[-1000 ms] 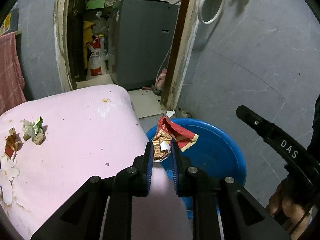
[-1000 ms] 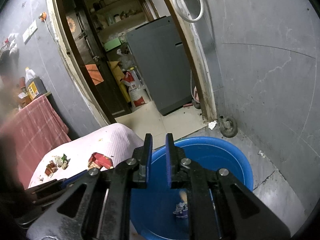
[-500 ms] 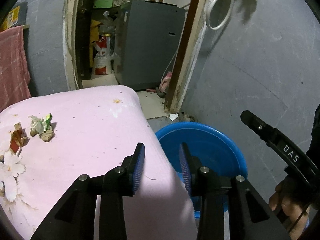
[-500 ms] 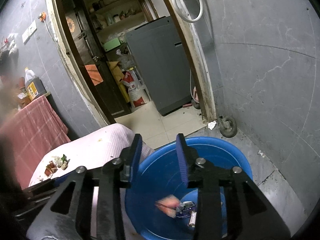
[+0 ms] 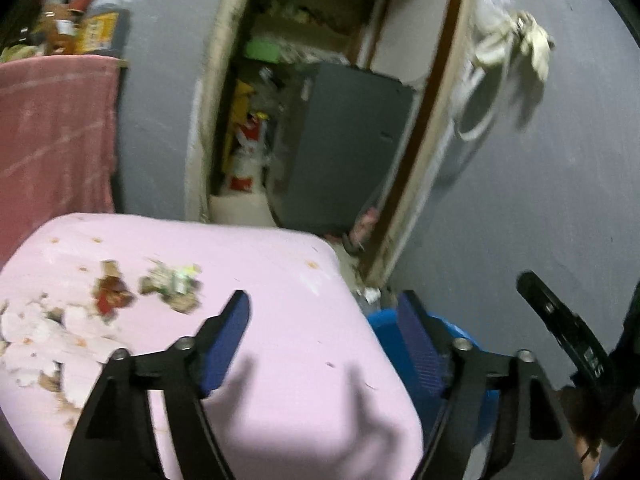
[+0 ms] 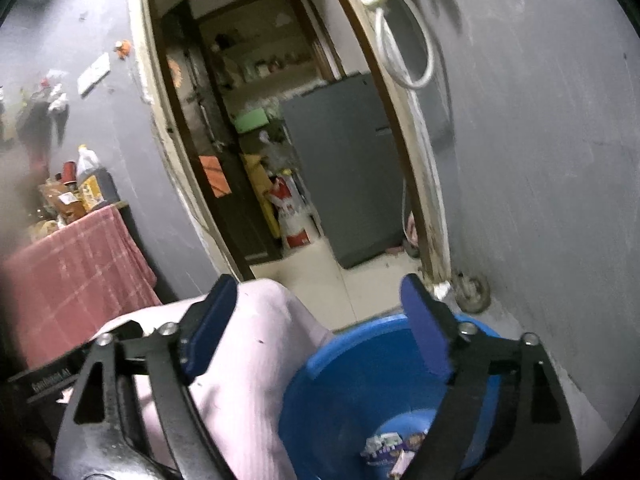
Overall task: Collect trash
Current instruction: 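Bring both open tools back over the remaining trash on the cushion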
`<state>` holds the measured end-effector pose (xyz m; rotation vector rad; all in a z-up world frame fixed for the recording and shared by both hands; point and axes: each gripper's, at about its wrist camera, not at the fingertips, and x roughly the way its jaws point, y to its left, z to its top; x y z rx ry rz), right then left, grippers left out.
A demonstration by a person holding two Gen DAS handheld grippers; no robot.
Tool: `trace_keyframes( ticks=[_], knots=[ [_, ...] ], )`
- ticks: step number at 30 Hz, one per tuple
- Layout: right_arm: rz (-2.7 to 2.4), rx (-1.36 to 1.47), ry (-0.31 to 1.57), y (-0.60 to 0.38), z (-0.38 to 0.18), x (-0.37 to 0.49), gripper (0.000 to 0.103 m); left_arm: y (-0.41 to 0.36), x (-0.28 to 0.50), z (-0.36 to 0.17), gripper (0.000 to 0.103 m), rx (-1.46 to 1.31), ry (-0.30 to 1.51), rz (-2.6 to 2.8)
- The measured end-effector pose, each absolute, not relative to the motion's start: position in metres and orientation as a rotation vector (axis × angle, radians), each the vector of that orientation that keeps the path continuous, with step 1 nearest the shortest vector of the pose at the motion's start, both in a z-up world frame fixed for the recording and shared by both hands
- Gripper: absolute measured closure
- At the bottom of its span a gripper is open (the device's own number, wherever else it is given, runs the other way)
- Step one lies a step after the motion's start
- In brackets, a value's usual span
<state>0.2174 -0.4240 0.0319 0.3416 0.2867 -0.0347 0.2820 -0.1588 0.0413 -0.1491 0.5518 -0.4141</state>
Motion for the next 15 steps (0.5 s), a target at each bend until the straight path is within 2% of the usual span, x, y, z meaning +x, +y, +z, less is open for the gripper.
trace_keyframes(
  ticks=[5,8,15],
  knots=[
    [0.008,0.289,0.186,-0.401,0.044,0.205,0.000,-0.122,0.276,0.055,0.017,-0.204,0.473,-0.344],
    [0.032,0.252,0.132,-0.385,0.050,0.198,0.000,-0.107,0.270,0.060,0.006,-0.207,0.435,-0.297],
    [0.097,0.183,0.065,-0.348,0.060,0.194,0.000,-0.070,0.252,0.064,0.005,-0.176,0.350,-0.219]
  ],
)
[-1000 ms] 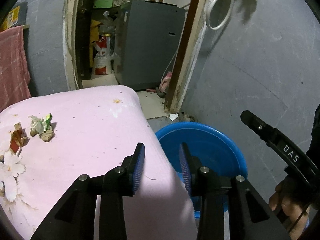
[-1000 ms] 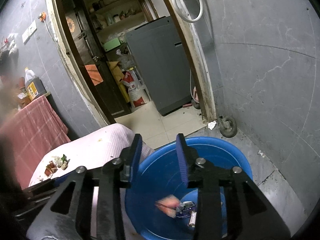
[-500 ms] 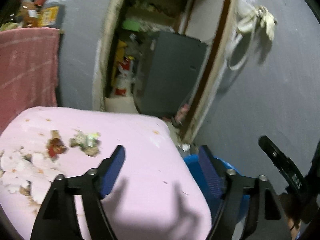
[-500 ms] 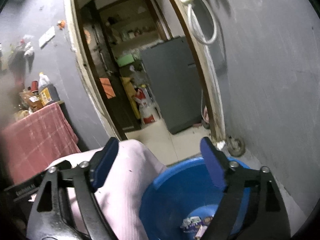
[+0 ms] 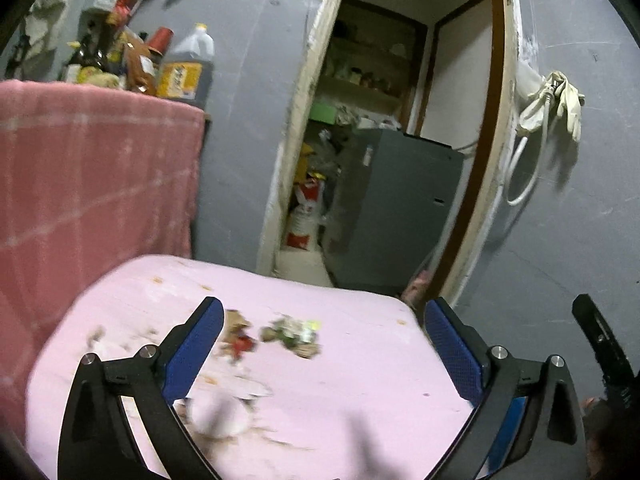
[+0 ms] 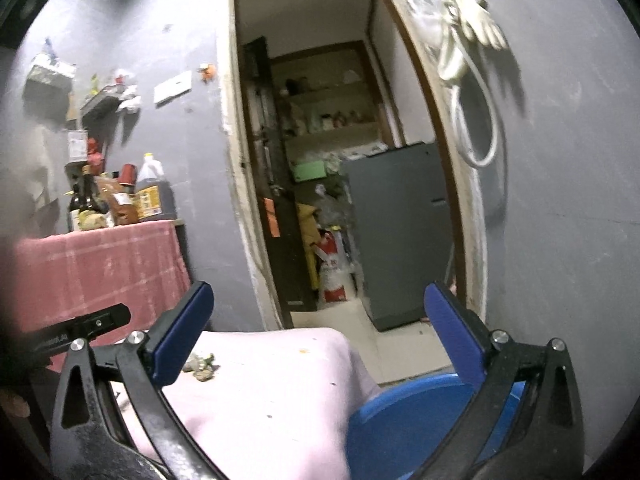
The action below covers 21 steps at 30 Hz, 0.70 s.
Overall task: Collect trash
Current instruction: 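Bring both open tools back over the remaining trash on the cushion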
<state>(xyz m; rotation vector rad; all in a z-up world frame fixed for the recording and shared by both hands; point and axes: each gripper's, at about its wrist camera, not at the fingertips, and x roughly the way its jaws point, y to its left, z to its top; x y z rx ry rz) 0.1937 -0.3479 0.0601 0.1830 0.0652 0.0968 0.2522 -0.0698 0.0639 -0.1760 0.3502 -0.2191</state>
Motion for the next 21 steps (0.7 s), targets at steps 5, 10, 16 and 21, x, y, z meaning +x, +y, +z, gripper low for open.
trace_keyframes(
  ticks=[5,10,16,21],
  knots=[
    [0.158,0.159,0.065,-0.320,0.061,0.199,0.000,-0.043,0.242,0.060,0.004,-0.133,0.316,-0.162],
    [0.222,0.146,0.090,-0.296,0.060,0.211,0.000,-0.020,0.241,0.053,0.004,-0.108,0.327,-0.119],
    [0.277,0.092,0.085,-0.268,0.055,0.220,0.000,0.005,0.243,0.041,0.004,-0.098,0.333,-0.069],
    [0.318,0.021,0.102,-0.241,0.047,0.231,0.000,0.017,0.246,0.034,0.004,-0.093,0.334,-0.042]
  ],
)
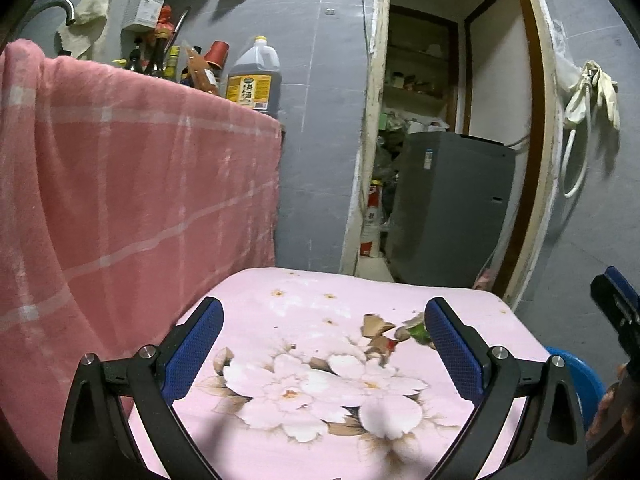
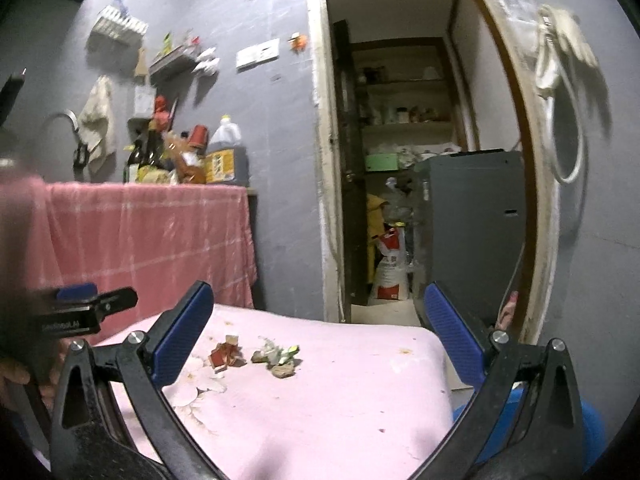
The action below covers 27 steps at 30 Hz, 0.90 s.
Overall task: Collect trash
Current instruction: 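Bring both open tools back over the remaining trash on the cushion, then grasp the red-and-tan wrapper with the left tool while the right tool grasps a small brown piece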
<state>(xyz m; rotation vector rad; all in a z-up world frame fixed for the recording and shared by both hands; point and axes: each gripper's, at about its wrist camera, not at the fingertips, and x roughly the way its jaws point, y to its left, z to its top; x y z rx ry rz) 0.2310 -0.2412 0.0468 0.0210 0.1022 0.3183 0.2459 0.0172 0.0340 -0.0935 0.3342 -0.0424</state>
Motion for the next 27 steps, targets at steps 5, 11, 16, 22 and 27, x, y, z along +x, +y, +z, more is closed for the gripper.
trace_keyframes(
  ticks=[5,11,16,22,27],
  knots=[
    [0.331,-0.032,0.149,-0.227,0.037,0.245,0.000,0.021,0.254,0.030,0.004,-0.087,0.351,-0.041],
    [0.351,-0.023,0.246,-0.224,0.032,0.269,0.000,0.019,0.275,0.023,0.004,-0.041,0.427,-0.053],
    [0.345,-0.005,0.392,-0.222,0.021,0.299,0.000,0.016,0.302,0.010,0.004,-0.028,0.547,-0.069],
    [0.345,0.052,0.551,-0.230,0.005,0.328,0.000,0.010,0.328,-0.003,0.005,-0.056,0.664,-0.113],
    [0.319,0.069,0.708,-0.232,-0.013,0.352,0.000,-0.001,0.344,-0.006,0.014,-0.059,0.704,-0.161]
  ],
)
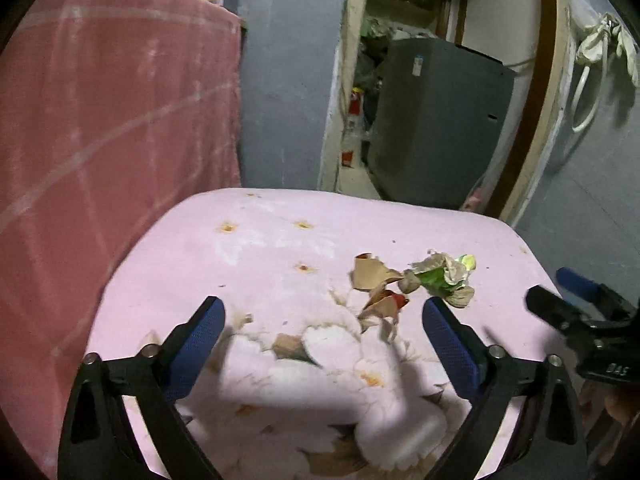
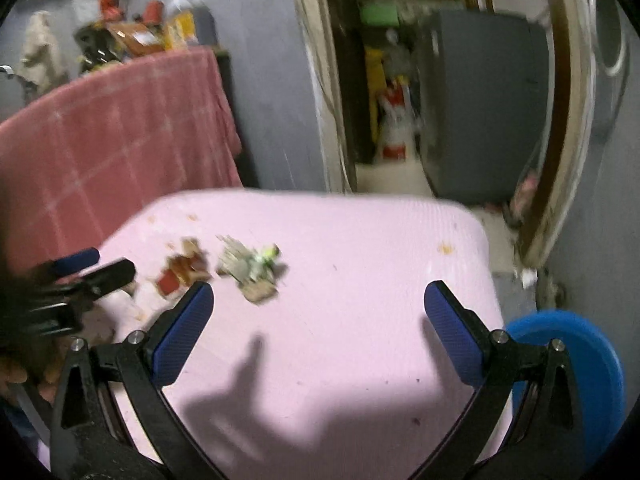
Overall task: Collect trash
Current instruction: 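Grasp the red-and-tan wrapper with the left tool while the right tool grasps a small brown piece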
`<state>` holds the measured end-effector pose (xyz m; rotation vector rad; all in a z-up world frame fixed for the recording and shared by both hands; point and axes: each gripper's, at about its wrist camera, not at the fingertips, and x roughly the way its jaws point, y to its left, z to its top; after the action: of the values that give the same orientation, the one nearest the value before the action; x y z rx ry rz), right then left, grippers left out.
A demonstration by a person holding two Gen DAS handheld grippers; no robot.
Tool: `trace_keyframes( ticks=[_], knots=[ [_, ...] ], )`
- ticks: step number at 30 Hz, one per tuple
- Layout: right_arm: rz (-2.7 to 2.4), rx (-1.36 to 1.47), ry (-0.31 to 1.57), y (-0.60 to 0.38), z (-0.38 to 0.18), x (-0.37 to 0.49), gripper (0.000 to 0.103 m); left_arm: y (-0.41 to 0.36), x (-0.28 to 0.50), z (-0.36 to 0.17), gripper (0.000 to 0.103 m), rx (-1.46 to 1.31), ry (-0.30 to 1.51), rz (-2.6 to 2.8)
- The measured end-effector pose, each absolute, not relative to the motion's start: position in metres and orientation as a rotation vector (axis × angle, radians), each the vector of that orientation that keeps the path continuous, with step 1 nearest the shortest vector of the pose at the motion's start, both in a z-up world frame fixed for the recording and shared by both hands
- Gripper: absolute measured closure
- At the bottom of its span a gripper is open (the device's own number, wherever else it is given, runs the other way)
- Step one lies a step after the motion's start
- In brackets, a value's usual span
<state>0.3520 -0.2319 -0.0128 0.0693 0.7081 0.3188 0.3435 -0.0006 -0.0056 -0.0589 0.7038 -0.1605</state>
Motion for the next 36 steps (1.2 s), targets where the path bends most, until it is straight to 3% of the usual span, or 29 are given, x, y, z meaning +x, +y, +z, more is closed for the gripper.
trace_keyframes(
  ticks=[4,6,12,20,24,27,36],
  knots=[
    [0.348,0.028,0.768,-0.224,-0.020,0.359,0.006,-0.003,0.358,-0.015,0.033,-0.093,0.768,-0.194],
    [0.365,-0.010,0.786,-0.217,-0.022,0.361,0.016,0.000,0.362,-0.018,0.044,-0.123,0.792,-0.207],
    [0.420,-0.098,0.842,-0.197,-0.026,0.370,0.034,-0.001,0.367,-0.017,0.060,-0.146,0.811,-0.253],
    [0.496,-0.100,0.913,-0.186,-0.030,0.384,0.049,-0.012,0.374,-0.022,0.086,-0.124,0.845,-0.285],
    [0.514,-0.086,0.931,-0.185,-0.031,0.390,0.071,-0.011,0.373,-0.022,0.088,-0.147,0.847,-0.274],
    [0.528,-0.087,0.934,-0.184,-0.031,0.390,0.078,-0.010,0.372,-0.022,0.089,-0.154,0.849,-0.275],
    [0.544,-0.071,0.930,-0.186,-0.030,0.387,0.083,-0.007,0.371,-0.023,0.089,-0.163,0.839,-0.281]
  ],
)
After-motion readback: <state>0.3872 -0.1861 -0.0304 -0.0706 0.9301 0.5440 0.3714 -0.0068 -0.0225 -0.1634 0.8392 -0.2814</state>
